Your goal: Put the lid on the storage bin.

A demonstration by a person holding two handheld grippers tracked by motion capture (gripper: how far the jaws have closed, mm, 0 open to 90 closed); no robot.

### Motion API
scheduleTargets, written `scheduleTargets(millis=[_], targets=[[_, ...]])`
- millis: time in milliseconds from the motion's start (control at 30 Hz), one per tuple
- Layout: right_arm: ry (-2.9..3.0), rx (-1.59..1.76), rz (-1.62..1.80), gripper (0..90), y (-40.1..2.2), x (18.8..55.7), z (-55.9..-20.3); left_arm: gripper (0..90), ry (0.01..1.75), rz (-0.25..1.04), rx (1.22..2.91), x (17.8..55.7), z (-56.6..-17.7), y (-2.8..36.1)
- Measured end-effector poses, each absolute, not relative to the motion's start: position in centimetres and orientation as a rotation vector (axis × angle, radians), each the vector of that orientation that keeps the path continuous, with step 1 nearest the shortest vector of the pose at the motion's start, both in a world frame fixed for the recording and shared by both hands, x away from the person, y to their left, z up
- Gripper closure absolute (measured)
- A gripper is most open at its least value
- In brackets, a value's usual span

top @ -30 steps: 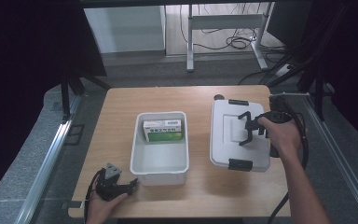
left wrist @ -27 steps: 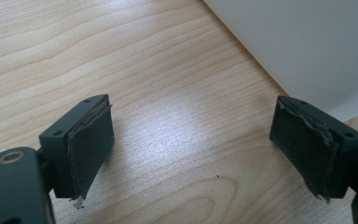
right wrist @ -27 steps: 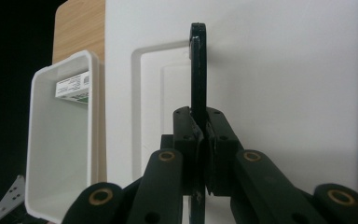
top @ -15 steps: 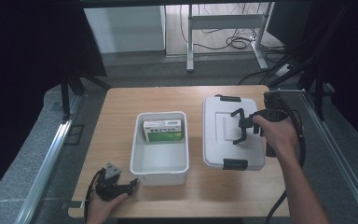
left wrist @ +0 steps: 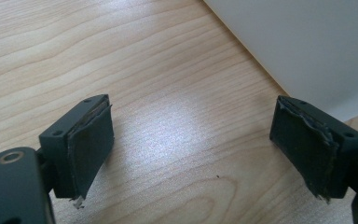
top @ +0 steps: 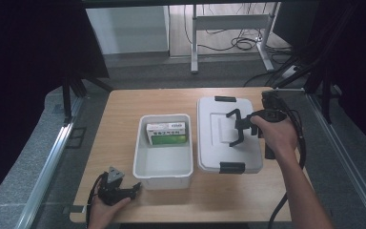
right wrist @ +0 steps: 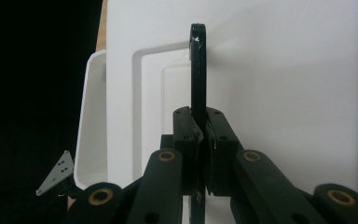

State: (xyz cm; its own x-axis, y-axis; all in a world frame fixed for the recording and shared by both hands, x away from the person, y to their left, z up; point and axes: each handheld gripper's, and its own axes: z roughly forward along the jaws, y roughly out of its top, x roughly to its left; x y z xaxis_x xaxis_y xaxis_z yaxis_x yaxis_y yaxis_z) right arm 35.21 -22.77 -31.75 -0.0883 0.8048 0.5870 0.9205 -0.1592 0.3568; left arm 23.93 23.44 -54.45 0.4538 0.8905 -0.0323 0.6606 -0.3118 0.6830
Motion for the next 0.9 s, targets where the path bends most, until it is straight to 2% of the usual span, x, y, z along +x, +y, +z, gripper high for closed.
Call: scheduleTargets(millis=[600,900], targets=[[-1.933,-1.973,-1.056,84.7,-20.7,35.5,-31.4,13.4,1.289,0.469,2.075,23.9,-54.5,23.4],[-1.942,-1.927,-1.039,84.6,-18.4,35.7,-31.4,13.4,1.29,0.469,2.075,23.9,-54.5,23.4]])
